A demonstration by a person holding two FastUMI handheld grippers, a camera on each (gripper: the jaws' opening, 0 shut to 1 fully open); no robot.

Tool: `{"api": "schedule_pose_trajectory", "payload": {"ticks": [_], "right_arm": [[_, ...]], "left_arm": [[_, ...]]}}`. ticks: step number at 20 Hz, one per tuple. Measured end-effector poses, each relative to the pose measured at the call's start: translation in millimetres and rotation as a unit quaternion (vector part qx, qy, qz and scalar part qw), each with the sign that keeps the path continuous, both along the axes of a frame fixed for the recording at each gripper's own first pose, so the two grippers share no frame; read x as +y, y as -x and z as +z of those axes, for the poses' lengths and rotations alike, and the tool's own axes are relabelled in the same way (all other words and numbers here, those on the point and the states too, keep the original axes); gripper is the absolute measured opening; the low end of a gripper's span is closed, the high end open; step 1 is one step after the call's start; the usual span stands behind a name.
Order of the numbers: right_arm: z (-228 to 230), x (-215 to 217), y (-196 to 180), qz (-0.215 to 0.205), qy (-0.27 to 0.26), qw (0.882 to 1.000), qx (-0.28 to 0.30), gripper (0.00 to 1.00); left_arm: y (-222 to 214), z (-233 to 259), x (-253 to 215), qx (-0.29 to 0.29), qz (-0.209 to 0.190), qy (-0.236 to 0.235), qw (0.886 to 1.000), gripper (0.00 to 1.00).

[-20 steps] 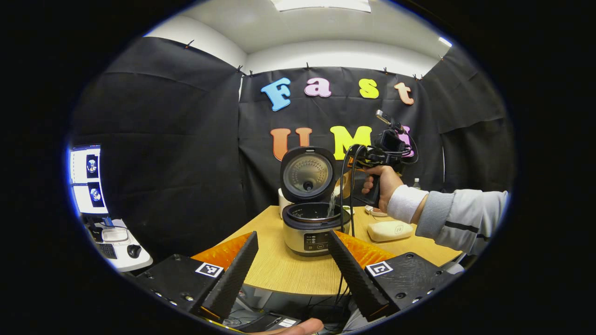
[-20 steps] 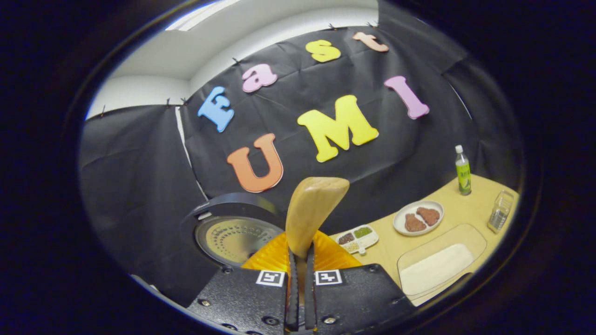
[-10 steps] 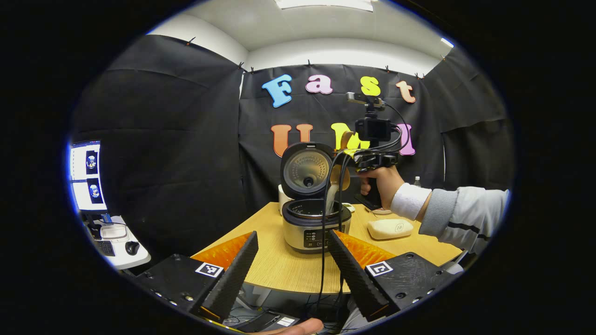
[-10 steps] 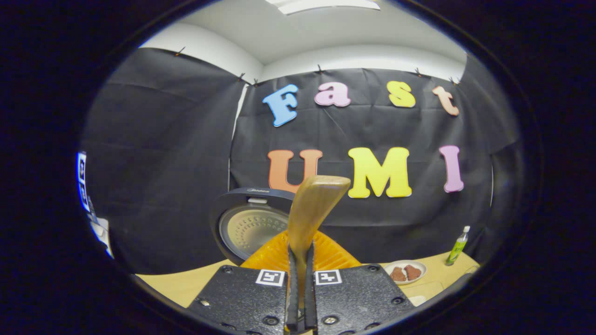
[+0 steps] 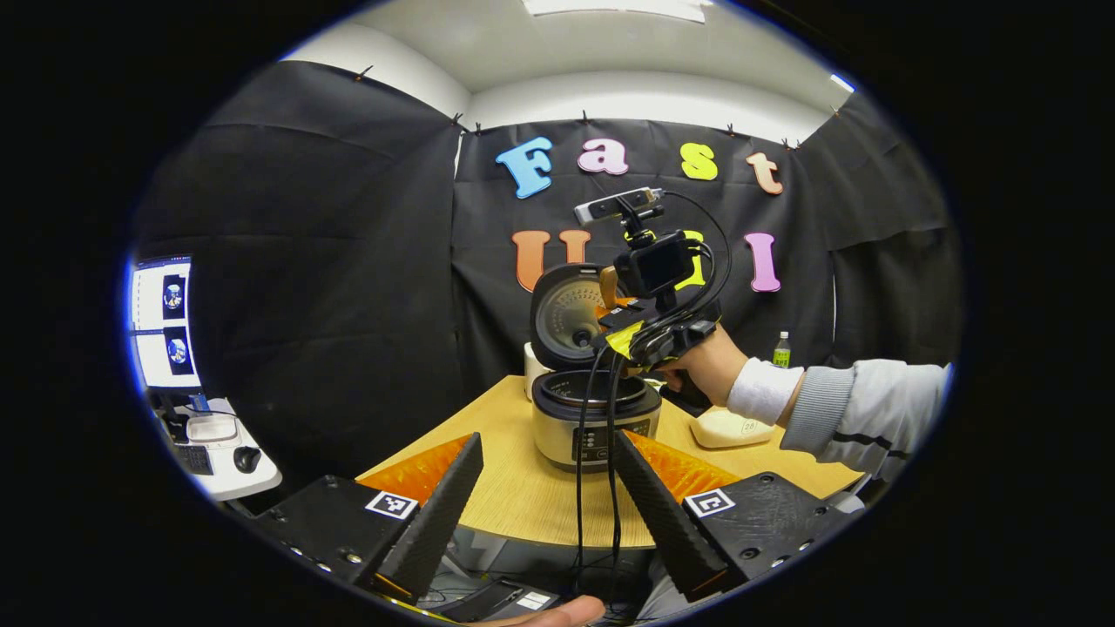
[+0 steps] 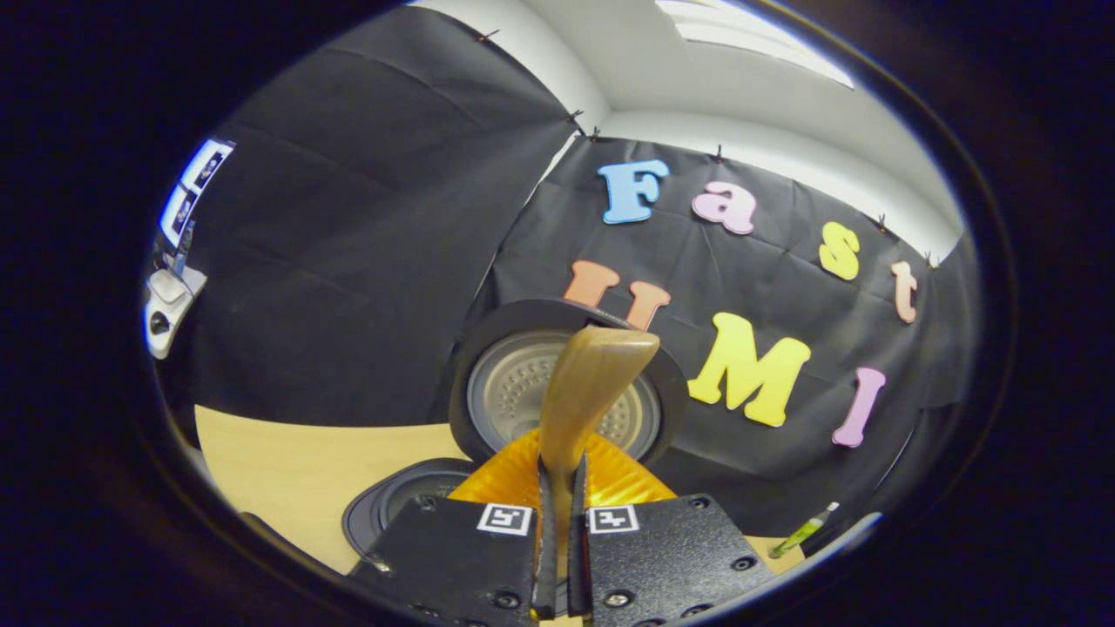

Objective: Close the left gripper, press the button to open the rice cooker; take a wooden spoon from the chopstick holder with the right hand, scoop a spoonful of rice and pour it into the rice cooker, then put the wooden spoon back into the chopstick holder.

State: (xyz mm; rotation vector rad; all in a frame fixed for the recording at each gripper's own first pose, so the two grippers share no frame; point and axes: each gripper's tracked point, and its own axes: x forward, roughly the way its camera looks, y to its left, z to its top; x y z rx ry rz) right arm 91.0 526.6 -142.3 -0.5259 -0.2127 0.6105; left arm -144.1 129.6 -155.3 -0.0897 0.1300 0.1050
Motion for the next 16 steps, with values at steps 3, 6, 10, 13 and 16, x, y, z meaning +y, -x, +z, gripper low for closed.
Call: {"api": "schedule_pose_trajectory", "payload": {"ticks": [3, 6, 10, 13, 16], "right_arm": [[4, -5, -1, -0.003, -0.004, 1.000, -0.004, 0.10], [13, -17, -10, -0.015, -0.021, 1.000, 0.005, 0.11], [29, -47, -24, -0.040, -0.054, 0.997, 0.023, 0.11], [41, -79, -39, -0.062, -0.076, 0.994, 0.038, 0.10], [50, -113, -55, -0.085, -0.103, 0.989, 0.061, 0.10]], "left_arm": [[0, 0, 0, 0.001, 0.001, 0.001, 1.000, 0.96], [1, 0, 1, 0.005, 0.002, -0.002, 1.000, 0.96], [1, 1, 1, 0.000, 0.000, -0.006, 1.000, 0.96], [0, 2, 0, -0.009, -0.005, -0.007, 1.000, 0.96], [-1, 2, -1, -0.016, -0.011, -0.008, 1.000, 0.96]]}}
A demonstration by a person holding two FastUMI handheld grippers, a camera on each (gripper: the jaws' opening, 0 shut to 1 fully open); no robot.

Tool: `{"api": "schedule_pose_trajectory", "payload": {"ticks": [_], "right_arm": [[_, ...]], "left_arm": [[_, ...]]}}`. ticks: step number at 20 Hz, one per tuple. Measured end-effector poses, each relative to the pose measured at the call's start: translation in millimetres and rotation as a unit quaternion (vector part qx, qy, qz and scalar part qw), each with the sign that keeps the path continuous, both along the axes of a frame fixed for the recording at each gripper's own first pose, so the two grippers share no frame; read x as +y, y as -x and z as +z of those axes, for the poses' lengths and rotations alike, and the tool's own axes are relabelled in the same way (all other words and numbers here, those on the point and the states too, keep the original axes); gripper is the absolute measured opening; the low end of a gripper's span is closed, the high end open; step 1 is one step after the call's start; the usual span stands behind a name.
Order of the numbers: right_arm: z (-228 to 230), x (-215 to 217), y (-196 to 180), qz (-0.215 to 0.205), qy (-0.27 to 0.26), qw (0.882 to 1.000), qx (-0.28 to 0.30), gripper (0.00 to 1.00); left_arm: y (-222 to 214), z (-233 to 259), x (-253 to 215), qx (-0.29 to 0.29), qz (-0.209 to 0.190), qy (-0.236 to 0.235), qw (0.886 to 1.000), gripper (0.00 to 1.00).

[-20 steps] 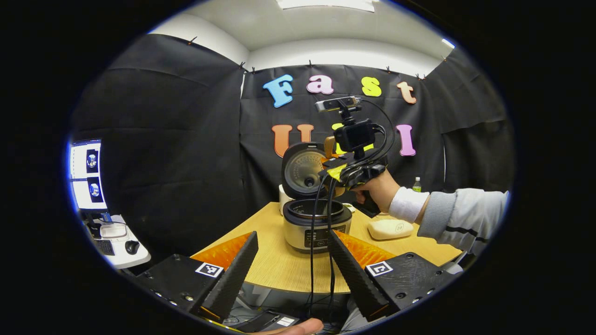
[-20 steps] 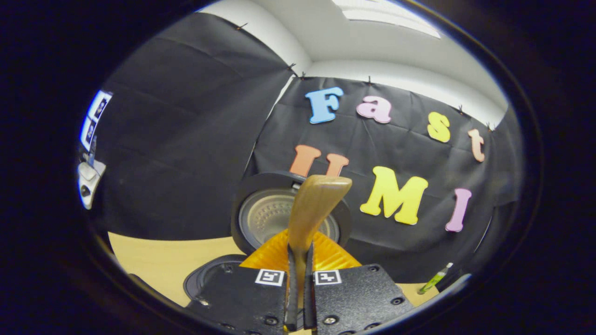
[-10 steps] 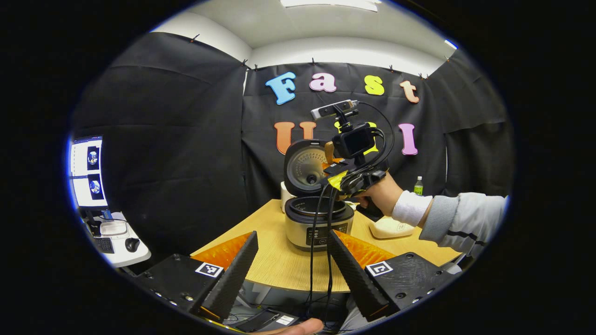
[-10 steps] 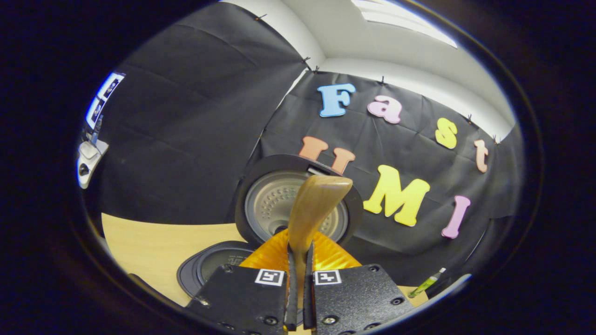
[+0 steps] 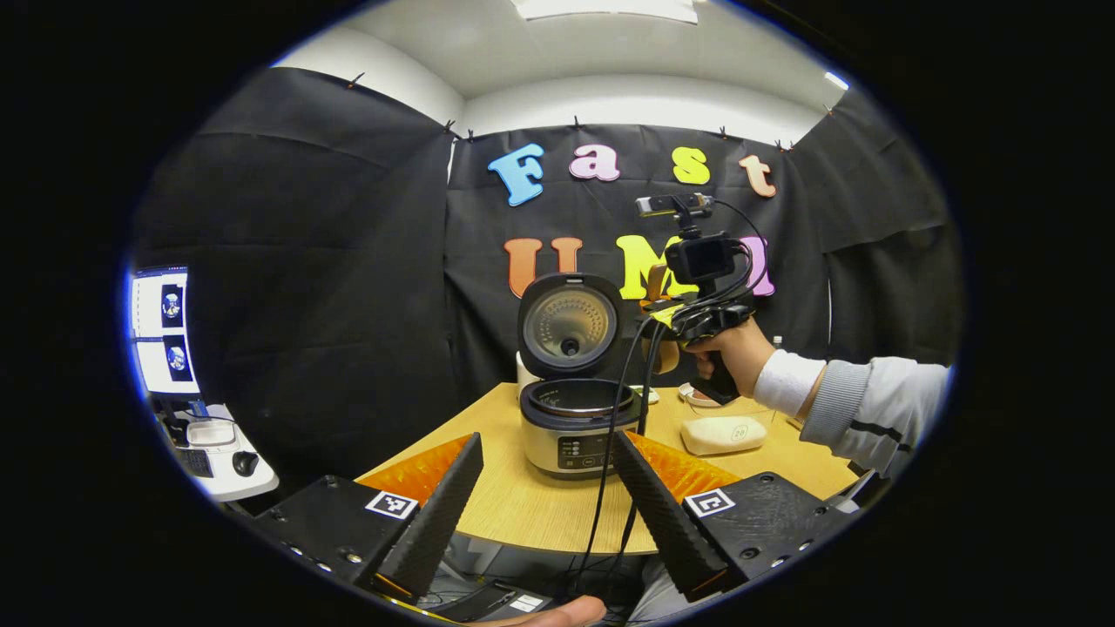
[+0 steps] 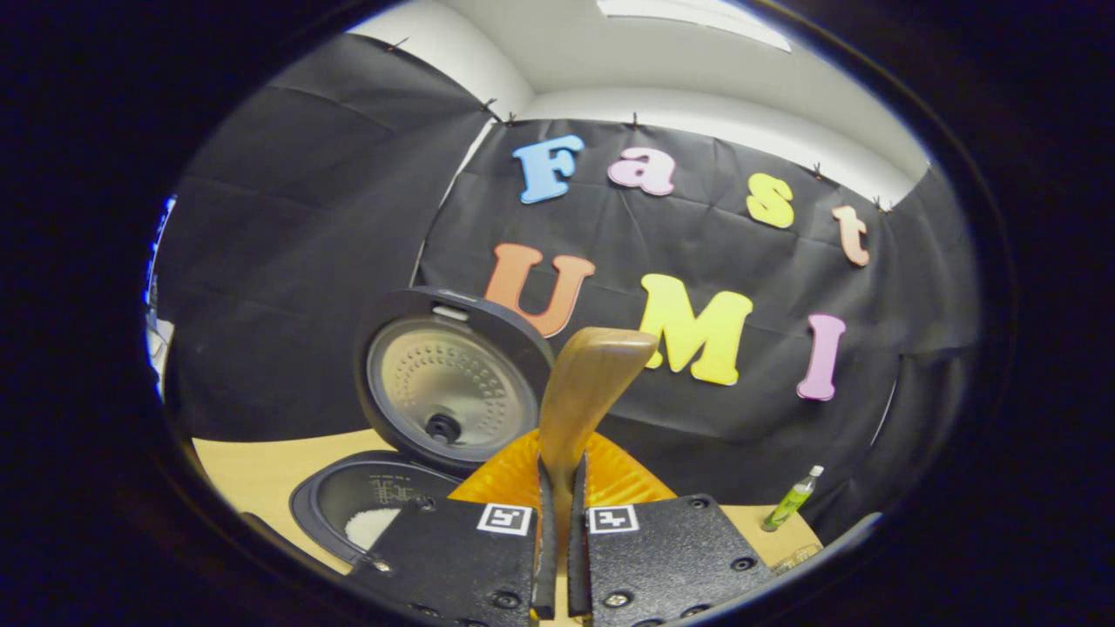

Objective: Close the left gripper, press the button to open the rice cooker; take a wooden spoon from the chopstick holder with the right hand, scoop a spoonful of rice and pour it into the rice cooker, then put the wooden spoon back into the chopstick holder.

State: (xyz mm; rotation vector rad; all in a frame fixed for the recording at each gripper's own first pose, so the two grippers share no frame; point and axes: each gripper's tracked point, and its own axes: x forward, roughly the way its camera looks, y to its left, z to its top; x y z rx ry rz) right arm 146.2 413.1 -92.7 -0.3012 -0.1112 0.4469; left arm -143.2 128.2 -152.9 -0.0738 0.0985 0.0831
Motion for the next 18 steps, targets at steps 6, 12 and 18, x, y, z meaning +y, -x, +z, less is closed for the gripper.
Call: {"api": "schedule_pose_trajectory", "payload": {"ticks": [6, 12, 18], "right_arm": [[16, -78, -40, -0.048, -0.028, 0.998, 0.006, 0.10], [8, -183, -85, -0.114, -0.060, 0.991, 0.028, 0.10], [-6, -285, -106, -0.162, -0.080, 0.983, 0.036, 0.10]], "left_arm": [[-4, 6, -8, -0.020, -0.016, 0.009, 1.000, 0.96], [-15, 15, -33, -0.016, -0.022, 0.006, 1.000, 0.96], [-12, 21, -49, -0.015, -0.026, 0.000, 1.000, 0.96]]}}
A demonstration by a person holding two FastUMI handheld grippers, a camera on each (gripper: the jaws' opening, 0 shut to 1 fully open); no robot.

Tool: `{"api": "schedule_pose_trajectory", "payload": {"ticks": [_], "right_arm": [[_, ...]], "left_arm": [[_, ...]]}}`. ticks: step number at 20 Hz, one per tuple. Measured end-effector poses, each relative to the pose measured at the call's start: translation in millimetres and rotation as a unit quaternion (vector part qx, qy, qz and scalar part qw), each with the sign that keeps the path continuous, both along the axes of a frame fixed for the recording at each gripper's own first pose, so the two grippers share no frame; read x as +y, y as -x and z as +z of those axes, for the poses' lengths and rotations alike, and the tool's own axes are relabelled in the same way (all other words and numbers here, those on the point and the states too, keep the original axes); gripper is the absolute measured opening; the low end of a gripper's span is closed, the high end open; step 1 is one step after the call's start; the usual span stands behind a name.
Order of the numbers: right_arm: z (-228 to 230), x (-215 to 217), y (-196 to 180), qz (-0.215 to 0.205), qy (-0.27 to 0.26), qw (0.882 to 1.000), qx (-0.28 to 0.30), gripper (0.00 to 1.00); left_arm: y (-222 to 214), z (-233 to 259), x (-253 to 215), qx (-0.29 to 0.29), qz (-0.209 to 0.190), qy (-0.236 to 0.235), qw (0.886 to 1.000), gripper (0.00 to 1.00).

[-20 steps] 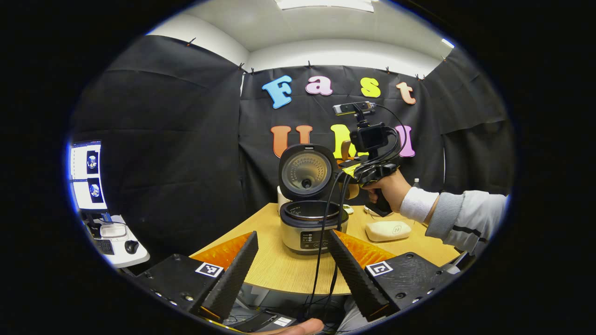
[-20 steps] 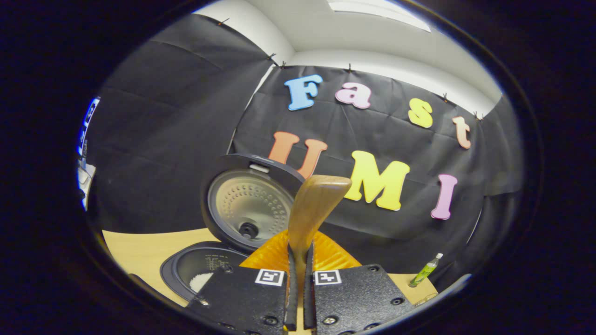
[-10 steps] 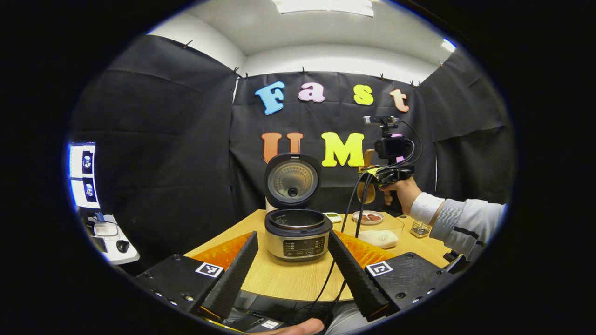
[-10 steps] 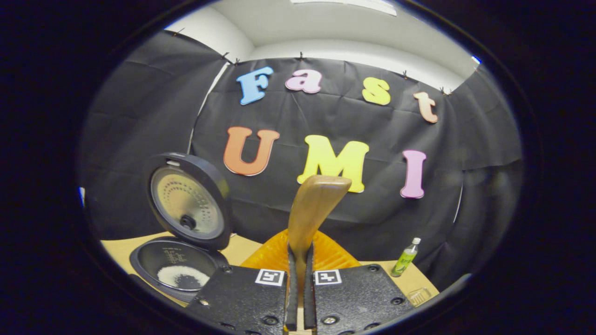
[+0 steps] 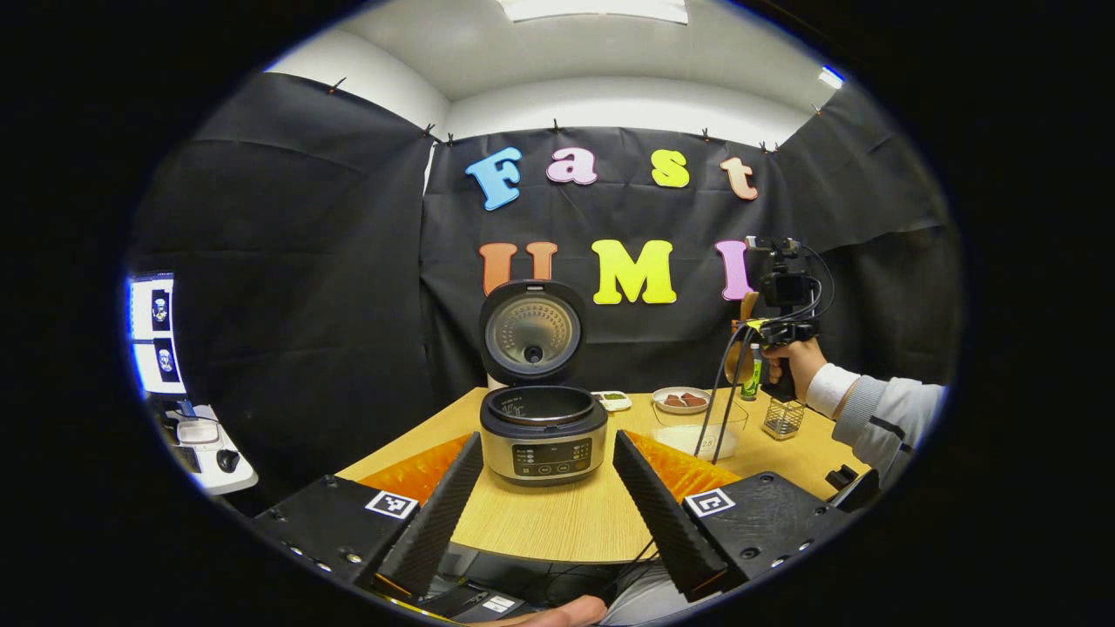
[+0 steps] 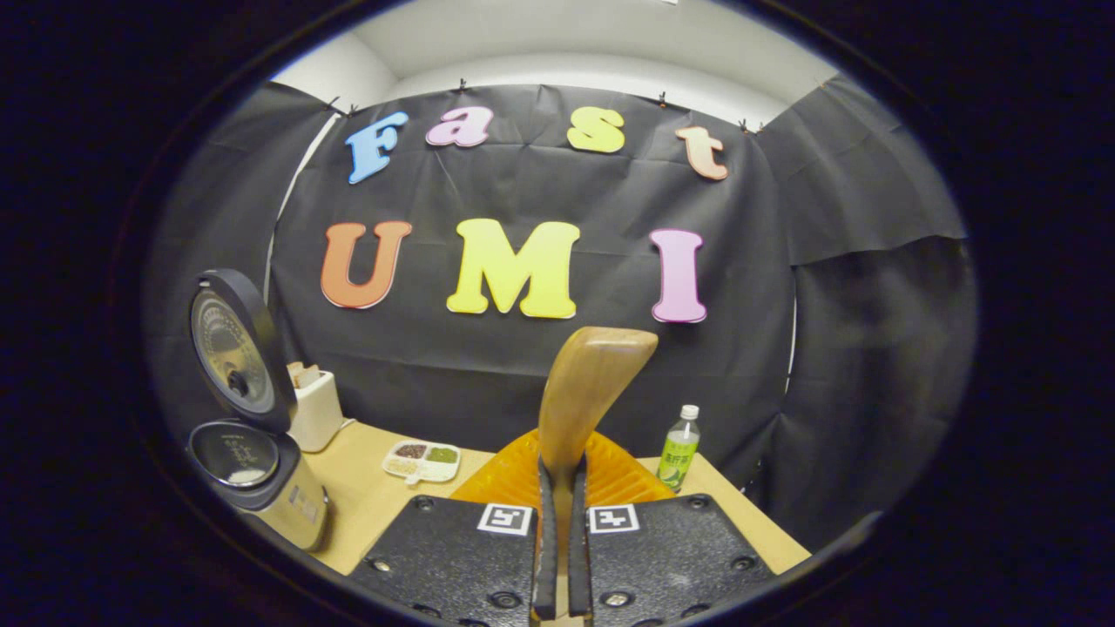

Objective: Close the left gripper, press the button to open the rice cooker; take a wooden spoon from the chopstick holder with the right hand, scoop a spoonful of rice and pour it into the rice cooker, then put the wooden spoon back into the chopstick holder.

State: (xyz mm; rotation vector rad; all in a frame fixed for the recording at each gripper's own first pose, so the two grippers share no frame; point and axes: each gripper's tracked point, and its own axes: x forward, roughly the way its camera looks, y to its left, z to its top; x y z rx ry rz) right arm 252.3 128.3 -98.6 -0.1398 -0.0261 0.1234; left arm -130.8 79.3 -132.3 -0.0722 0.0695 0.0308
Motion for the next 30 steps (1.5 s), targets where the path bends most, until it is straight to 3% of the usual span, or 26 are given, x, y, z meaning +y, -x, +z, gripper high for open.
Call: {"api": "schedule_pose_trajectory", "payload": {"ticks": [5, 12, 22, 28, 29, 30], "right_arm": [[-9, -74, -9, -0.027, -0.017, 0.999, 0.012, 0.11], [-29, -139, -21, -0.040, -0.002, 0.999, 0.011, 0.13], [-99, -170, -44, -0.040, -0.048, 0.995, 0.084, 0.14], [-109, -170, -40, -0.014, -0.066, 0.992, 0.107, 0.18], [-106, -168, -37, -0.010, -0.069, 0.992, 0.106, 0.24], [-99, -167, -35, -0.011, -0.071, 0.992, 0.099, 0.36]], "left_arm": [[-2, 6, -18, -0.006, -0.007, -0.002, 1.000, 0.96], [-15, 3, -35, -0.002, -0.008, 0.000, 1.000, 0.96], [-26, -11, -49, 0.022, -0.008, -0.009, 1.000, 0.96], [-30, -8, -45, 0.021, 0.013, -0.026, 0.999, 0.96], [-31, -8, -46, 0.021, 0.012, -0.026, 0.999, 0.96], [-32, -6, -48, 0.021, 0.010, -0.025, 0.999, 0.96]]}}
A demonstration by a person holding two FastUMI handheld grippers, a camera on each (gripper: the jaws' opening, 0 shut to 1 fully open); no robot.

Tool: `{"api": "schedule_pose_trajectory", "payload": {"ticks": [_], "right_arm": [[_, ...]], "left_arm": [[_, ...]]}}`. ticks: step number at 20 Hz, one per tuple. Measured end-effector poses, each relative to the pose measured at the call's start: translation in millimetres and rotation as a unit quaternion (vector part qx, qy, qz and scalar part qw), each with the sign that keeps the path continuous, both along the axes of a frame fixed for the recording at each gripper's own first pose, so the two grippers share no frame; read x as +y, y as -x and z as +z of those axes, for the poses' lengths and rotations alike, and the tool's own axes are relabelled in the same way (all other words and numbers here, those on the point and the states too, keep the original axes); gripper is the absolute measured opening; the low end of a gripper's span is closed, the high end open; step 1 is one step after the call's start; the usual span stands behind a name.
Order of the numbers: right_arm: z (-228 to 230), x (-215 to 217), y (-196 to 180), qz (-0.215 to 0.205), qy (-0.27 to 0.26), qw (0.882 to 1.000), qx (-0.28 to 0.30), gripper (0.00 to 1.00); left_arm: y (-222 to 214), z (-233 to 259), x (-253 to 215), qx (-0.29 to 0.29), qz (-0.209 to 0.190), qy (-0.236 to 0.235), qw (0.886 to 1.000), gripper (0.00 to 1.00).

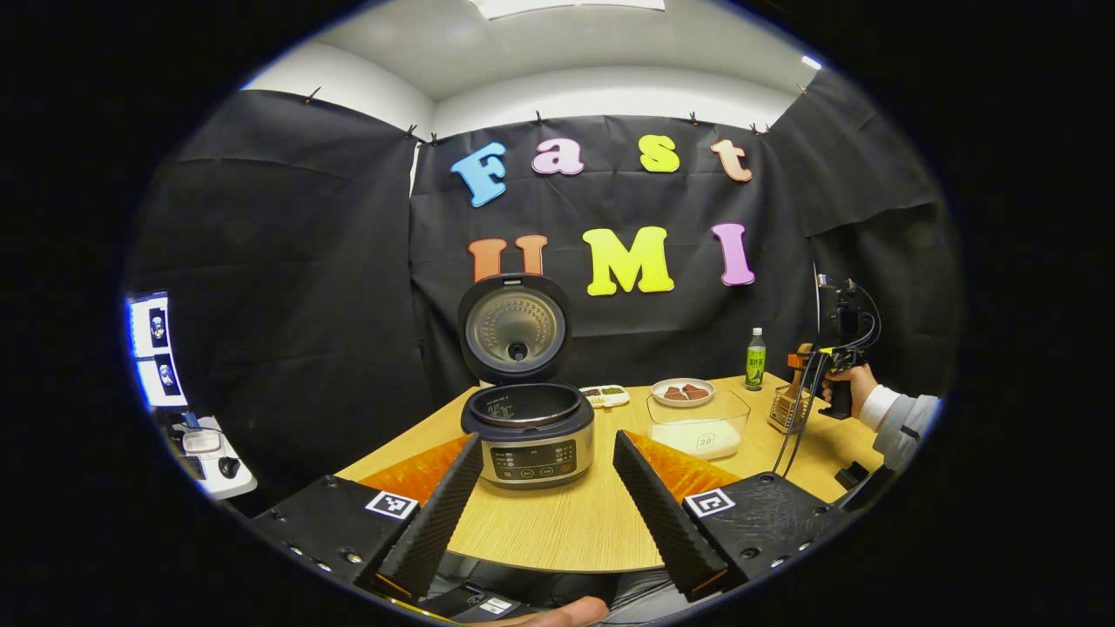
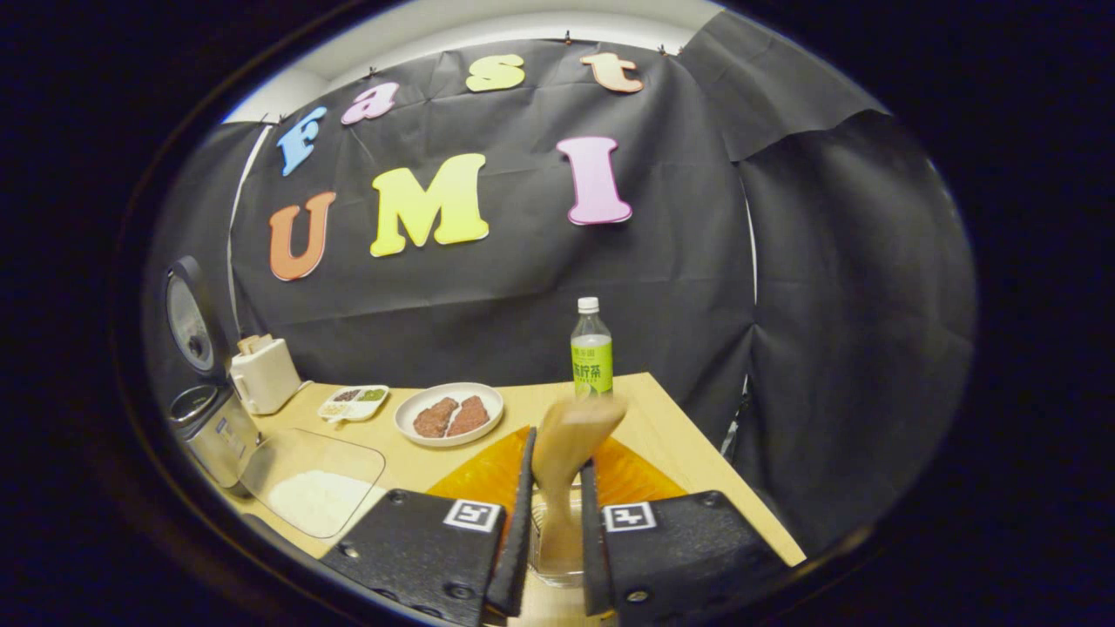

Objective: Close the left gripper, press the button to open the rice cooker; take a wooden spoon from the chopstick holder with the right hand, scoop a spoonful of rice and pour it into the rice cooker, then put the wooden spoon back into the chopstick holder.

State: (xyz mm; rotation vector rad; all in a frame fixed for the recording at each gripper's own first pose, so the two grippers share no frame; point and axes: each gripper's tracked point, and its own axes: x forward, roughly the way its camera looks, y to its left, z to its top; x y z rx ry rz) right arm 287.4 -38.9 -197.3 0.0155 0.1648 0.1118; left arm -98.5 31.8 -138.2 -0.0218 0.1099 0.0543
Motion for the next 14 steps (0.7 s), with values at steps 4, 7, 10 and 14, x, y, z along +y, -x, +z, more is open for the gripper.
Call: {"api": "schedule_pose_trajectory", "payload": {"ticks": [4, 7, 10, 14], "right_arm": [[23, 8, 10, 0.001, 0.005, 1.000, -0.022, 0.68], [48, -2, 19, -0.026, 0.032, 0.998, -0.053, 1.00], [71, 2, 37, -0.019, 0.034, 0.997, -0.073, 1.00], [102, -1, 69, -0.036, 0.012, 0.994, -0.103, 1.00]], "left_arm": [[-1, 8, -7, -0.004, -0.007, 0.003, 1.000, 0.96], [-6, 11, -10, -0.002, -0.010, 0.007, 1.000, 0.96], [-15, 20, -8, -0.005, -0.006, 0.011, 1.000, 0.96], [-37, 32, 0, -0.010, -0.004, -0.001, 1.000, 0.96]]}}
